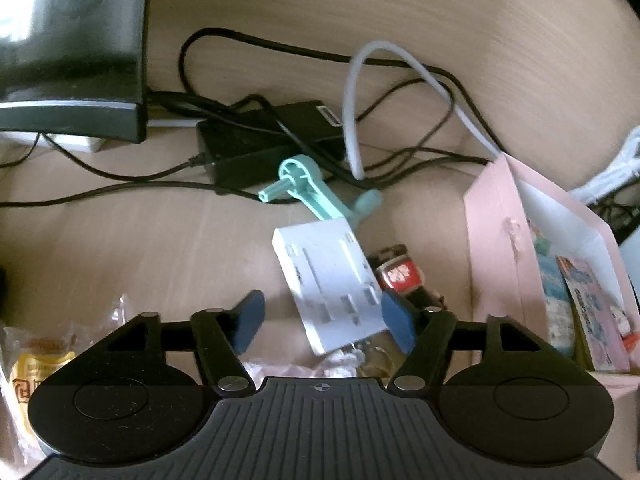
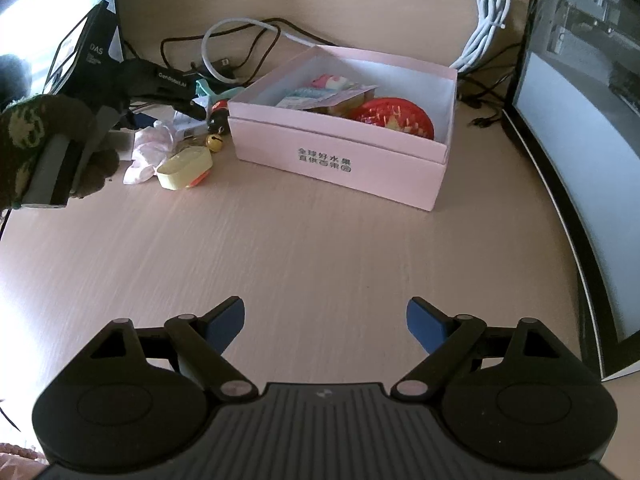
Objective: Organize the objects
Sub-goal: 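Grasp the white plug adapter with the left gripper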
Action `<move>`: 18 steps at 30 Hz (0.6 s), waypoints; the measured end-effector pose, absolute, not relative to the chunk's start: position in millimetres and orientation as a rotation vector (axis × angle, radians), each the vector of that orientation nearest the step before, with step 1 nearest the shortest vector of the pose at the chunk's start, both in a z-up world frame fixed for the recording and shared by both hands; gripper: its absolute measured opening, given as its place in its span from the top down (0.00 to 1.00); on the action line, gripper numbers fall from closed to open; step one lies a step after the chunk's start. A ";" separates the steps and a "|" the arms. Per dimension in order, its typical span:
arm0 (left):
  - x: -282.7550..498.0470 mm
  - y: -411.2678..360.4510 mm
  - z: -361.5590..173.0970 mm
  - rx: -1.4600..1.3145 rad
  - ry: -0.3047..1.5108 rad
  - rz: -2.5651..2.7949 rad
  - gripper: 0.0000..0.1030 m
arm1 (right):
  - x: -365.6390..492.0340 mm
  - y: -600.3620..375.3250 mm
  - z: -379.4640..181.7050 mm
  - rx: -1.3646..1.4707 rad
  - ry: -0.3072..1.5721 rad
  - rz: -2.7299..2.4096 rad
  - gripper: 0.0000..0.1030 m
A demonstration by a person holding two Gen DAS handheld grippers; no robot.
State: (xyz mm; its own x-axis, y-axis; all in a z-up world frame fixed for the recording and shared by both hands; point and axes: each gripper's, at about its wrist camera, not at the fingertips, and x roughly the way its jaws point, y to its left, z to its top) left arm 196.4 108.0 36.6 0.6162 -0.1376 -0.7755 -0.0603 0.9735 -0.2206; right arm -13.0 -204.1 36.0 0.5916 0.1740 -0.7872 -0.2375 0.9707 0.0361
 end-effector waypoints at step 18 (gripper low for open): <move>150.2 106.7 36.6 -0.164 0.897 -0.067 0.47 | 10.0 -188.6 21.7 -0.068 0.904 0.343 0.08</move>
State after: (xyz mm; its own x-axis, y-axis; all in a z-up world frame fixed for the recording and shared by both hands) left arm 150.2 106.7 36.6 0.6231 -0.1270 -0.7718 -0.0100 0.9854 -0.1702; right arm 10.0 -188.6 21.7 0.5682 0.2637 -0.7795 -0.3204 0.9434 0.0855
